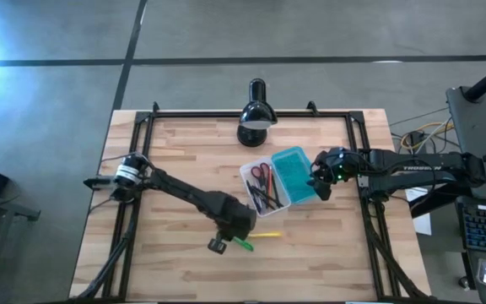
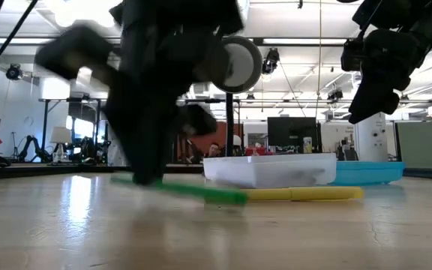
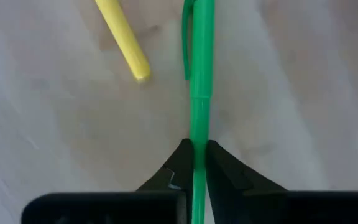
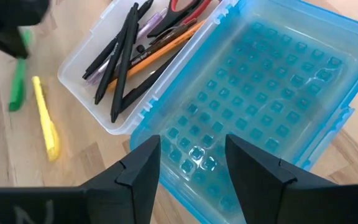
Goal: Pick & place school supplies into a supply box
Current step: Put the green highlighter pen into the supply box
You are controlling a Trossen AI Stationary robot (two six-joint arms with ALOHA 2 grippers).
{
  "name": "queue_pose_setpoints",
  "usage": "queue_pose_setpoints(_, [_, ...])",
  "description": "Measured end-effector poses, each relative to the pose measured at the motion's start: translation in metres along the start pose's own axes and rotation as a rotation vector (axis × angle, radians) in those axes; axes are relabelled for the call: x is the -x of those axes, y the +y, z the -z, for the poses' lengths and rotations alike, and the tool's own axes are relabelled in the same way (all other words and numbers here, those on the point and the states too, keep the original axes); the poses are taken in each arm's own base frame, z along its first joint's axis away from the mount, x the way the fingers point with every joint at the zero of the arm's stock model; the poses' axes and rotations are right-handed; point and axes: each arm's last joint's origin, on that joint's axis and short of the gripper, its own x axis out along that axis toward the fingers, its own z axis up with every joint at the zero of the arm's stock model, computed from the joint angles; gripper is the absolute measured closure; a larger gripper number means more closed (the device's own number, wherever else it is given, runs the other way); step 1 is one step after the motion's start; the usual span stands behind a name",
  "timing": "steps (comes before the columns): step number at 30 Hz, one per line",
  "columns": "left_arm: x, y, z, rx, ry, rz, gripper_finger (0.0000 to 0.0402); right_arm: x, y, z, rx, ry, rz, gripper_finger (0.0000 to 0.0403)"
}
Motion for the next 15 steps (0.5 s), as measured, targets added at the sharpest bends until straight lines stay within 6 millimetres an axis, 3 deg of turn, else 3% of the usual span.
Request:
queue_pose_setpoints(4, [0.036, 0.001, -0.017, 0.046, -0.062, 0.005, 0.0394, 0.000, -0.001, -0.001, -0.003, -0.006, 0.004, 0.0232])
queue_pose_setpoints(8, [0.067, 0.020, -0.024, 0.059, -0.140, -0.172, 0.0395, 0.002, -0.001, -0.004, 0.018, -0.026, 0.009, 0.0232])
queue_pose_setpoints(11, [0.076, 0.039, -0.018, -0.048, -0.101, -0.265, 0.0395, 0.003, -0.002, -0.006, 0.025, -0.036, 0.013, 0.0232])
queue_pose_setpoints(15, [0.074, 0.077, 0.000, -0.233, 0.000, -0.339, 0.0395, 0.003, -0.003, -0.007, 0.020, -0.037, 0.019, 0.0232])
